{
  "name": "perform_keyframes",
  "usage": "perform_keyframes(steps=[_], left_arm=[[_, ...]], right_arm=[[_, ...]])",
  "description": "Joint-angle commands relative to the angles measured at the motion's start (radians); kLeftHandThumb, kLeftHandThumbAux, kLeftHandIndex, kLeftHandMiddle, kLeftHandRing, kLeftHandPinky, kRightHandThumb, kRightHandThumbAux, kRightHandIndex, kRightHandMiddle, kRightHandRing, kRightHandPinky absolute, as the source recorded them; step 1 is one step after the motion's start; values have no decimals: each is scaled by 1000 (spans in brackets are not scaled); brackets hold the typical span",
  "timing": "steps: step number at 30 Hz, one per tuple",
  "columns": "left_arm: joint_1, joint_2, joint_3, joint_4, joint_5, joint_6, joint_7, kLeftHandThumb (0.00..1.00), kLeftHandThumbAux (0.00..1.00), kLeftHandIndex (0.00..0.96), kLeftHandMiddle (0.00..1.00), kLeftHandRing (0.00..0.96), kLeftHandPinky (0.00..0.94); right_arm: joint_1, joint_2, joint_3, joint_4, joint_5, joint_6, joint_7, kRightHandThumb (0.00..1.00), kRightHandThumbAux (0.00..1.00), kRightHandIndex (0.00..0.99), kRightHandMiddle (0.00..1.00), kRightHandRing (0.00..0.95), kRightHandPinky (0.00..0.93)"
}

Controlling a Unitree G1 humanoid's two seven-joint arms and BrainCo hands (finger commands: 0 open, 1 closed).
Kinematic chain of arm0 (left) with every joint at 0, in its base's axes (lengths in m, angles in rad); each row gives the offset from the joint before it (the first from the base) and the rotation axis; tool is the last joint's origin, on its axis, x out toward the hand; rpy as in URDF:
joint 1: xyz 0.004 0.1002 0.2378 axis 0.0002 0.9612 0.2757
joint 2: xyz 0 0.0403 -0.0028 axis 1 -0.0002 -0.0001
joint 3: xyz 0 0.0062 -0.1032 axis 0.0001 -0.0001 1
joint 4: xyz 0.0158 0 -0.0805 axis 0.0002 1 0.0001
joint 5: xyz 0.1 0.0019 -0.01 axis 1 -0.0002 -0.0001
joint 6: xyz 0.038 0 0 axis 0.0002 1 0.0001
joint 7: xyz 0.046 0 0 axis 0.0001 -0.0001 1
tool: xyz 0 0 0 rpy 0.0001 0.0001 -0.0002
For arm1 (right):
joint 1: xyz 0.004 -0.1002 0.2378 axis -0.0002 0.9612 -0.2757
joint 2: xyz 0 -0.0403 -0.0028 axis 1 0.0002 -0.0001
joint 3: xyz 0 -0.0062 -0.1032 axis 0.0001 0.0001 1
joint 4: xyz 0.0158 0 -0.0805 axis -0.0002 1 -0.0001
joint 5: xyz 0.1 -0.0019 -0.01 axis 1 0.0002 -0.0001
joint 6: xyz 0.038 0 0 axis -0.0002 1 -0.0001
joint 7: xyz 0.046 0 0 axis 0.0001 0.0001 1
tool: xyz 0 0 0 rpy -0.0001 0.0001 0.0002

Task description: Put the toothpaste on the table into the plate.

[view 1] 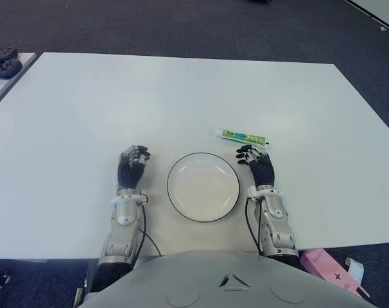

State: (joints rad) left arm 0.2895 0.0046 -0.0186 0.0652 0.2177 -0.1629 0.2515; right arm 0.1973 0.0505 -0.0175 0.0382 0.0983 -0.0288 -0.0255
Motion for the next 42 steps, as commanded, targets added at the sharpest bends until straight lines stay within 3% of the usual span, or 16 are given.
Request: perform_keyframes(steps=[1, 25, 34, 38, 42], left_arm=[[3, 6, -6, -7, 2, 38, -23, 711, 721, 429, 491, 486, 495], [-1, 5, -10, -12, 0, 67, -40, 714, 721, 429, 491, 486, 499], [-5, 4, -14, -5, -2, 65, -43, 713, 722, 429, 491, 487, 507], [-6, 5, -14, -3, -3, 63, -44, 713, 721, 429, 492, 491, 512], [-8, 5, -17, 4, -1, 55, -42, 714, 721, 430, 494, 493, 513]], right_arm=[[8, 14, -7, 20, 10, 23, 0, 709, 725, 427, 489, 491, 502], [-4, 11, -16, 24, 7, 33, -15, 709, 725, 427, 490, 493, 509], [-10, -1, -24, 35, 13, -27, 12, 709, 726, 426, 489, 492, 504], [-32, -45, -15, 54, -39, -102, 30, 708, 726, 426, 487, 485, 488], [-87, -136, -12, 64, -122, -131, 46, 705, 727, 425, 474, 471, 464]])
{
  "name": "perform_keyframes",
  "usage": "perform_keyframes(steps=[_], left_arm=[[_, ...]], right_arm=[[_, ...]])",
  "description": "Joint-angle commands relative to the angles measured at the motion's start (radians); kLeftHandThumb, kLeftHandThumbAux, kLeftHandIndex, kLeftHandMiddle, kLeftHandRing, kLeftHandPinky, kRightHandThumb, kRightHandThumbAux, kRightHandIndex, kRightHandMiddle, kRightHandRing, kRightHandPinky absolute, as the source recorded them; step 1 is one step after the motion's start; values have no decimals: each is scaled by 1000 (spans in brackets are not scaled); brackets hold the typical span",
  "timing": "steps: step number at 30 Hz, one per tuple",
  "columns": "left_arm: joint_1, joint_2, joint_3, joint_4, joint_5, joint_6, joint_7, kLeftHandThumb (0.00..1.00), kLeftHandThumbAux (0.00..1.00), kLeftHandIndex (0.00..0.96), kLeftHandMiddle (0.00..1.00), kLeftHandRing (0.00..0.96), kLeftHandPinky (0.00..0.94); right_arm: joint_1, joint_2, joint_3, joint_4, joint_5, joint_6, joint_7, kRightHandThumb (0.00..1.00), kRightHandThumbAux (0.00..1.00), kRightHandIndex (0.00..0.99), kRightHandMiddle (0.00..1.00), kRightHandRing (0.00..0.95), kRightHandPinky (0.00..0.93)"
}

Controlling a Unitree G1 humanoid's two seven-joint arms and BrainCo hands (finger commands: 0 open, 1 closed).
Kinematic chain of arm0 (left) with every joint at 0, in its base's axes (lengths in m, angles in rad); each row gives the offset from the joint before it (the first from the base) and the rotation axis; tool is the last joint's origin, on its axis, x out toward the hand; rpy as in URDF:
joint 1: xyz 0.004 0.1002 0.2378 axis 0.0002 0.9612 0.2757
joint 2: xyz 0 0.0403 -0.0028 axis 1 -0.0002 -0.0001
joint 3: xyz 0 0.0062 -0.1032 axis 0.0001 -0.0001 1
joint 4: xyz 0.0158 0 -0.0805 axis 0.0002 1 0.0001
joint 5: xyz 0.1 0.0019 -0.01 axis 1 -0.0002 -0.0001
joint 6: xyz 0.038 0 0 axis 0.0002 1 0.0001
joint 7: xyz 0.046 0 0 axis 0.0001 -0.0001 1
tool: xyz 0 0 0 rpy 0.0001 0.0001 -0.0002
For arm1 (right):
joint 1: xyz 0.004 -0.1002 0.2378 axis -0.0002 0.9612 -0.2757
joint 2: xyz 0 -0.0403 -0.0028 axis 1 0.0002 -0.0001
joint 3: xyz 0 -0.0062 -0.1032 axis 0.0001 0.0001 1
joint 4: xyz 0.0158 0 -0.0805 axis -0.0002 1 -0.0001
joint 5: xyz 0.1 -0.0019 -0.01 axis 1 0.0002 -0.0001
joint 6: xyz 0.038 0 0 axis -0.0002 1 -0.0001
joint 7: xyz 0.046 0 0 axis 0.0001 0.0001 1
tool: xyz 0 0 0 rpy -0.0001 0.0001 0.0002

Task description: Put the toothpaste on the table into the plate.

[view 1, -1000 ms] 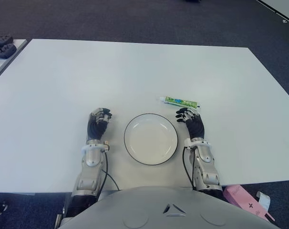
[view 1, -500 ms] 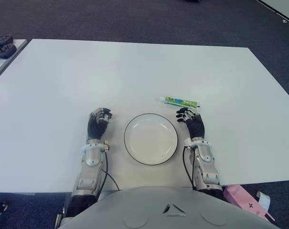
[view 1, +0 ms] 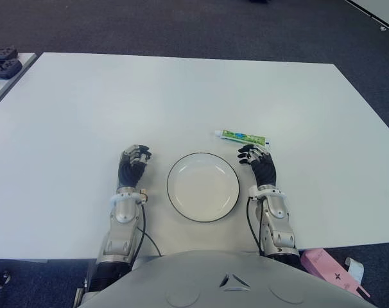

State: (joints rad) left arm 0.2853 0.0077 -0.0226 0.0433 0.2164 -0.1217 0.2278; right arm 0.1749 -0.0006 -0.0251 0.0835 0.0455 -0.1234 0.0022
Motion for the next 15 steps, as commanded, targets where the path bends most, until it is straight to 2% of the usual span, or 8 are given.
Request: perform_keyframes(steps=[1, 3, 7, 11, 15], left_arm=[[-4, 2, -13, 27, 2, 13, -18, 714, 721, 430, 494, 493, 513], [-5, 2, -14, 29, 3, 11, -17, 714, 721, 429, 494, 492, 508], [-7, -1, -15, 31, 6, 16, -12, 715, 721, 429, 493, 488, 502], [-8, -3, -15, 36, 5, 14, -9, 715, 721, 429, 492, 494, 514], [-8, -6, -15, 42, 1, 3, -6, 715, 721, 430, 491, 496, 514]], right_arm=[[-86, -113, -1, 17, -92, -41, 28, 705, 728, 425, 472, 469, 463], [-107, -140, 3, 17, -117, -48, 37, 703, 728, 423, 463, 463, 462], [-151, -229, 34, -26, -206, -75, 68, 702, 728, 419, 445, 444, 440], [-176, -306, 55, -35, -249, -101, 119, 698, 727, 412, 384, 378, 360], [-217, -369, 69, 10, -276, -139, 156, 693, 725, 404, 255, 251, 233]])
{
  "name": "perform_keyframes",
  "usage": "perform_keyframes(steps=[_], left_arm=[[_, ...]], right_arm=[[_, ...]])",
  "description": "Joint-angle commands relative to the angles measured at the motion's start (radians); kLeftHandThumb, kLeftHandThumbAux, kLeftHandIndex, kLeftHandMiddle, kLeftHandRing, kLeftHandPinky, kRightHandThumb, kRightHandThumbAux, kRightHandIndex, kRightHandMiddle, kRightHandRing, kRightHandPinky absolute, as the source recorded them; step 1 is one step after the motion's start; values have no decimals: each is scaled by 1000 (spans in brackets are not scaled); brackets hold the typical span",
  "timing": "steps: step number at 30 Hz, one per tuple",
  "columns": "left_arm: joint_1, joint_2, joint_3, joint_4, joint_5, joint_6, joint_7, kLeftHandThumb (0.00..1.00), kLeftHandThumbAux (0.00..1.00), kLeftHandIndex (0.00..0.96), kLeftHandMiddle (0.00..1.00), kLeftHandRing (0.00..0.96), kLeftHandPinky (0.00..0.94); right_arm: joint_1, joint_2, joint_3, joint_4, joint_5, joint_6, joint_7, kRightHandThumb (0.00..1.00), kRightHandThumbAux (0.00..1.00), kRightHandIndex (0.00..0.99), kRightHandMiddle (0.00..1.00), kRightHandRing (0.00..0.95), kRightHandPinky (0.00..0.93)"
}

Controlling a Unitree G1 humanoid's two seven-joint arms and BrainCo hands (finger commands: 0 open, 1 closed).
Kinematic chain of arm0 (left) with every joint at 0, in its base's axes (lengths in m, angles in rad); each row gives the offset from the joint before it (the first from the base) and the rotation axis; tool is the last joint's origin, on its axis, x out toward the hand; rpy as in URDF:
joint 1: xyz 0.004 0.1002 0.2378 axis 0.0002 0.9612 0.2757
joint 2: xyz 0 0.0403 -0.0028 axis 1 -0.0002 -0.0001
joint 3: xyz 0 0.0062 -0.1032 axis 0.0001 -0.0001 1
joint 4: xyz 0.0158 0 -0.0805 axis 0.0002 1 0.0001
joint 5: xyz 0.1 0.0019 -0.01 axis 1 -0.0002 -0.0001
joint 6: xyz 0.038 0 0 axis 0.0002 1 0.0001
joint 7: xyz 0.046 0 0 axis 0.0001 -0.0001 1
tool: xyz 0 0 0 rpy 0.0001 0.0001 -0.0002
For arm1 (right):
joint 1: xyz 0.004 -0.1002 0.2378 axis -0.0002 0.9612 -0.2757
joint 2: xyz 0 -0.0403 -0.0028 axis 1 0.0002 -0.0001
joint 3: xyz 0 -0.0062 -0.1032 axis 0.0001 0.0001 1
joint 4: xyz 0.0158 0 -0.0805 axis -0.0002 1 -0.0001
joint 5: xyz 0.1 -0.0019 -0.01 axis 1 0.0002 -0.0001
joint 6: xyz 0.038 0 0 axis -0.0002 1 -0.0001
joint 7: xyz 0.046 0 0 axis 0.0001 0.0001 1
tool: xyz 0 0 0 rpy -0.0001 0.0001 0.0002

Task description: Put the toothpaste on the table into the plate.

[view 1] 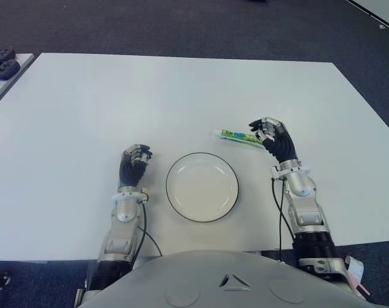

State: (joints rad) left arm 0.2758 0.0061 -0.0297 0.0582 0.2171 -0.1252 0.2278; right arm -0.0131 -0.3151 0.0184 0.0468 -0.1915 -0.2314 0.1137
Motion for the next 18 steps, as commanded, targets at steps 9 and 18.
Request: perform_keyframes(steps=[9, 18], left_arm=[[1, -6, -7, 47, 6, -19, 6, 713, 721, 430, 493, 502, 521], [9, -6, -10, 55, 12, -43, 10, 710, 720, 430, 494, 507, 515]], right_arm=[[-180, -160, 95, 202, -175, -157, 49, 524, 473, 52, 29, 28, 28], [-271, -233, 183, 271, -351, -259, 1, 535, 273, 1, 0, 0, 0]])
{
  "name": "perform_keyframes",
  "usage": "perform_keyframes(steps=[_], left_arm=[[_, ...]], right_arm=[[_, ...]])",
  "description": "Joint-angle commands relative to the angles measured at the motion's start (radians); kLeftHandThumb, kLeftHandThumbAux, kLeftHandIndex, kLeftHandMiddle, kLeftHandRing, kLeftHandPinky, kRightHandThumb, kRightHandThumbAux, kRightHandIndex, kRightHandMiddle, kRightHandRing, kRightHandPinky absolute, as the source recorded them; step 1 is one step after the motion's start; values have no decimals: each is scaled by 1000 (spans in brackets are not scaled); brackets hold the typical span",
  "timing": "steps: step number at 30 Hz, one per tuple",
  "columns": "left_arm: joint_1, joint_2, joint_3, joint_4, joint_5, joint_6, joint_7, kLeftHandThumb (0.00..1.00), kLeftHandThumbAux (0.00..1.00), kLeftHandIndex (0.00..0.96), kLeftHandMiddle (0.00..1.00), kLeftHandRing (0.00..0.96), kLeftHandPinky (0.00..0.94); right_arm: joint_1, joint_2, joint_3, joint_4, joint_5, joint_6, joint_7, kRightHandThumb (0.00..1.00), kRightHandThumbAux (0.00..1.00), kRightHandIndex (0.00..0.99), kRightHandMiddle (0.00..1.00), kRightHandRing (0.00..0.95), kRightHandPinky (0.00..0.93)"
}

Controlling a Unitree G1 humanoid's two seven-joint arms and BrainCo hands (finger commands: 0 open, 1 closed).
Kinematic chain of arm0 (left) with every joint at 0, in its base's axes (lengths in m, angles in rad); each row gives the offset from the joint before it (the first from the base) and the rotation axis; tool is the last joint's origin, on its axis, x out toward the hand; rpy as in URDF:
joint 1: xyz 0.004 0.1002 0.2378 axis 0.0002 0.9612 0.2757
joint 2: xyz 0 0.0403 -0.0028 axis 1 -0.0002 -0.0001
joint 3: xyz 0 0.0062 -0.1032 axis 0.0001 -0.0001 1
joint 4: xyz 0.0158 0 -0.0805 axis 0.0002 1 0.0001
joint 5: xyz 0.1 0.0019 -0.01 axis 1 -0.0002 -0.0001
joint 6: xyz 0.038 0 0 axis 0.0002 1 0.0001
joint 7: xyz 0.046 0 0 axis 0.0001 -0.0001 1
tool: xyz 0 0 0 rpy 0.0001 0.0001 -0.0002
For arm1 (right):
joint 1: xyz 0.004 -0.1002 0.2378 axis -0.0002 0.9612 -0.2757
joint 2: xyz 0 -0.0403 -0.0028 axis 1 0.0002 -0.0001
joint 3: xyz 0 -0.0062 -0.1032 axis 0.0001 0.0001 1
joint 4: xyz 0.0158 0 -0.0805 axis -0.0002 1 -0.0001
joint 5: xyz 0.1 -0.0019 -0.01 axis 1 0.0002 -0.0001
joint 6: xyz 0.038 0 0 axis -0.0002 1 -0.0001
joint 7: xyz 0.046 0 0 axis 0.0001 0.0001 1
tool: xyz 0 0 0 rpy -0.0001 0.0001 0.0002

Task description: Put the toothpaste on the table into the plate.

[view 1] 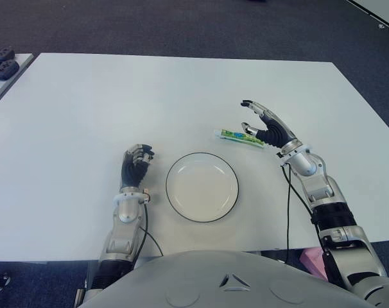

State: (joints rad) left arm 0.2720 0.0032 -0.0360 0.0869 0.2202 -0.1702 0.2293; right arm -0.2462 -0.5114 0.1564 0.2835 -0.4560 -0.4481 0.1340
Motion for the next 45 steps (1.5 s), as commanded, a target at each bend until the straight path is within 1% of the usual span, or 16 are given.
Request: perform_keyframes(steps=[1, 4, 9, 17, 23, 30, 34, 37, 41, 45], left_arm=[[14, -4, -4, 26, 8, -1, 8, 710, 721, 429, 494, 505, 515], [17, -6, -4, 25, 9, -2, 10, 710, 721, 429, 492, 503, 514], [23, -12, -3, 20, 4, 1, 10, 710, 721, 430, 492, 500, 513], [31, -16, -3, 13, 13, 7, 15, 710, 721, 430, 496, 504, 524], [40, -19, -4, 6, 19, 10, 20, 708, 721, 430, 496, 506, 520], [51, -21, -3, -4, 22, 11, 23, 708, 721, 429, 497, 503, 521], [57, -24, -2, -11, 18, 8, 23, 710, 720, 430, 499, 501, 521], [60, -25, -2, -16, 18, 8, 24, 710, 720, 430, 499, 501, 525], [70, -23, -5, -32, 33, 7, 31, 709, 721, 429, 498, 503, 529], [78, -21, -8, -43, 45, 9, 35, 706, 722, 427, 494, 504, 529]], right_arm=[[-41, -42, 50, 37, -99, -48, -24, 536, 255, 1, 0, 0, 0], [-65, -62, 75, 56, -134, -74, -22, 529, 223, 0, 0, 0, 0], [-113, -76, 118, 108, -177, -108, -21, 509, 182, 0, 0, 0, 0], [-179, -84, 182, 197, -230, -151, -28, 501, 164, 0, 0, 0, 0], [-225, -76, 233, 287, -277, -176, -55, 502, 159, 0, 0, 0, 0], [-298, -49, 323, 456, -364, -180, -123, 528, 160, 0, 0, 0, 0], [-328, -33, 360, 534, -390, -179, -159, 544, 164, 0, 0, 0, 0], [-342, -27, 379, 568, -397, -180, -174, 552, 165, 0, 0, 0, 0], [-366, 10, 427, 674, -431, -157, -221, 569, 163, 0, 0, 0, 0], [-384, 23, 455, 734, -443, -157, -252, 587, 154, 0, 0, 0, 0]])
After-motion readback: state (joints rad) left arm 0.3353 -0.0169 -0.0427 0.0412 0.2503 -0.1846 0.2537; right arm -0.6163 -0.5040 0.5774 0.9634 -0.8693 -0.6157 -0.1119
